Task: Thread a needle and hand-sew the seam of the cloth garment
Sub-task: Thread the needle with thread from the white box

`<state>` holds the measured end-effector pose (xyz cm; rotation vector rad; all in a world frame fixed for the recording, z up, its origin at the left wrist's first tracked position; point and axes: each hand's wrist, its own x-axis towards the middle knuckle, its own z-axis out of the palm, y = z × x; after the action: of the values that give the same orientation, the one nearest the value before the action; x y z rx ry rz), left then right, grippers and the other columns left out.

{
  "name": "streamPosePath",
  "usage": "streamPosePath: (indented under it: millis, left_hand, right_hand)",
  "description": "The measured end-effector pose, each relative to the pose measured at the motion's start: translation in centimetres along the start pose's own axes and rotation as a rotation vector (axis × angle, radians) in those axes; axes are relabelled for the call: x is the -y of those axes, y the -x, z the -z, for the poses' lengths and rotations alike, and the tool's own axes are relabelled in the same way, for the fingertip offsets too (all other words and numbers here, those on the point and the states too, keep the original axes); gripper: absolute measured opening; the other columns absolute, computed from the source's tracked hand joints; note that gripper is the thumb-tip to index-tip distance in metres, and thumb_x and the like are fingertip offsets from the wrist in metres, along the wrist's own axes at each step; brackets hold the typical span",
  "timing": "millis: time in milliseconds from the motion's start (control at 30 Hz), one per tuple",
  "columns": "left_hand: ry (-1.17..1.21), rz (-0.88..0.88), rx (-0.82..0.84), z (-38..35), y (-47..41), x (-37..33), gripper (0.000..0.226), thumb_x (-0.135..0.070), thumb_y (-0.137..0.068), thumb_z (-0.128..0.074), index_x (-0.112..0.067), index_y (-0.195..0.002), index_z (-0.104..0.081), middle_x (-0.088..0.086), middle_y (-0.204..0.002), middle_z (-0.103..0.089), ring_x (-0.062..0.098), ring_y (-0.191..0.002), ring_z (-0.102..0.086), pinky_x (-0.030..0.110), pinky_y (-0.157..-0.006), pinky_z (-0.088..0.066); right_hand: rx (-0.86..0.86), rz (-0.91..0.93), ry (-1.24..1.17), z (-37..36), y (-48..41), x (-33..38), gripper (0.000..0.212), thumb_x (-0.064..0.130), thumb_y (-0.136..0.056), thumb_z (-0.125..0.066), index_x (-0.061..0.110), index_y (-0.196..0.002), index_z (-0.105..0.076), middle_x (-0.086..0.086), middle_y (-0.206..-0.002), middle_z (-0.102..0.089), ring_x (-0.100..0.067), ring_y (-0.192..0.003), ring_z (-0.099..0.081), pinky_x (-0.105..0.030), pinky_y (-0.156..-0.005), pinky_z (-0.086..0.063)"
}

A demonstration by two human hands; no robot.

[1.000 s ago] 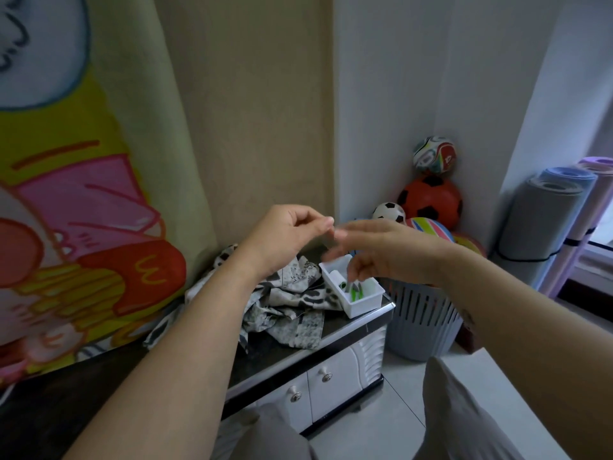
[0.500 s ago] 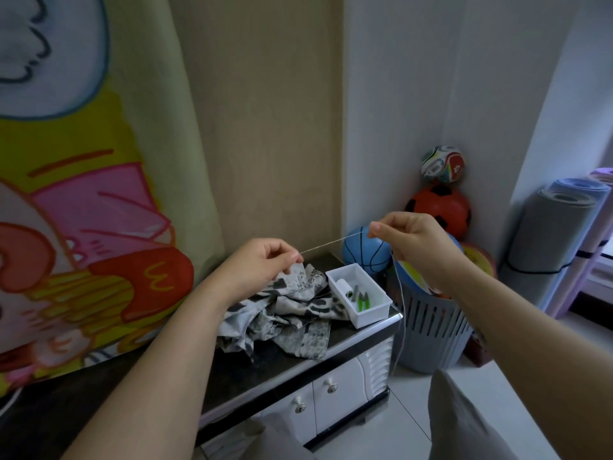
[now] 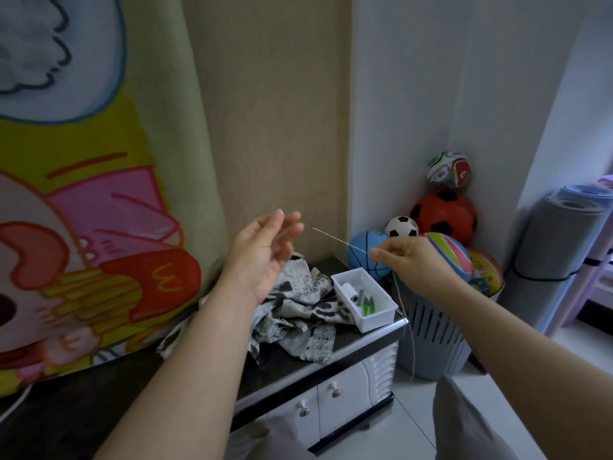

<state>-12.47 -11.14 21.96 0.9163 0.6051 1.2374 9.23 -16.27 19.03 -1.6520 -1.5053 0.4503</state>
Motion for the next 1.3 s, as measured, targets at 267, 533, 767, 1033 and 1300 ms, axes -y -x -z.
streamPosePath:
  millis: [267, 533, 767, 1033, 1300]
  left_hand:
    - [-0.025, 0.013, 0.188, -2.3, 0.3, 0.6, 0.013, -0.017, -0.101, -0.041, -0.017, -0.089, -0.046, 0.013, -0.091, -0.073, 0.018, -0.079, -0.072, 0.029, -0.073, -0.06]
    - [-0.312, -0.016, 0.21, -3.0, 0.1, 0.9, 0.007, -0.018, -0.099, -0.046, -0.016, -0.093, -0.049, 0.009, -0.09, -0.072, 0.015, -0.076, -0.071, 0.026, -0.072, -0.059]
    - [-0.342, 0.017, 0.241, -3.3, 0.1, 1.2, 0.01, -0.015, -0.098, -0.048, -0.015, -0.088, -0.049, 0.0, -0.065, -0.07, 0.009, -0.058, -0.068, 0.021, -0.063, -0.058]
    - [-0.335, 0.053, 0.233, -1.7, -1.2, 1.7, 0.002, -0.016, -0.095, -0.053, -0.017, -0.097, -0.053, 0.0, -0.085, -0.073, 0.012, -0.07, -0.07, 0.023, -0.066, -0.058]
    - [-0.959, 0.107, -0.099, 8.4, -6.1, 6.1, 0.018, -0.022, -0.097, -0.055, -0.017, -0.114, -0.057, 0.0, -0.111, -0.062, 0.014, -0.097, -0.061, 0.029, -0.081, -0.047]
  right_hand:
    - [0.176, -0.145, 0.064, -0.4, 0.1, -0.6, 0.031, 0.037, -0.094, -0.052, 0.013, -0.104, -0.067, 0.008, -0.058, -0.054, -0.004, -0.045, -0.04, -0.014, -0.047, -0.034]
    - [-0.102, 0.208, 0.035, 1.6, -0.3, 4.5, 0.031, 0.035, -0.088, -0.061, 0.021, -0.116, -0.064, 0.017, -0.088, -0.057, 0.007, -0.06, -0.055, -0.008, -0.054, -0.039]
    - [-0.051, 0.29, 0.211, -0.5, -1.1, 5.8, 0.01, 0.029, -0.082, -0.07, 0.024, -0.091, -0.072, 0.009, -0.1, -0.06, 0.001, -0.067, -0.047, -0.014, -0.062, -0.036]
    - [0.007, 0.201, -0.001, -2.1, -2.1, 4.9, 0.007, 0.022, -0.093, -0.056, 0.02, -0.089, -0.06, 0.006, -0.084, -0.065, -0.005, -0.071, -0.057, -0.018, -0.065, -0.044]
    - [0.07, -0.288, -0.828, -5.5, -5.2, 0.2, 0.027, 0.0, -0.098, -0.031, 0.012, -0.077, -0.04, -0.002, -0.062, -0.036, -0.014, -0.051, -0.036, -0.025, -0.053, -0.036]
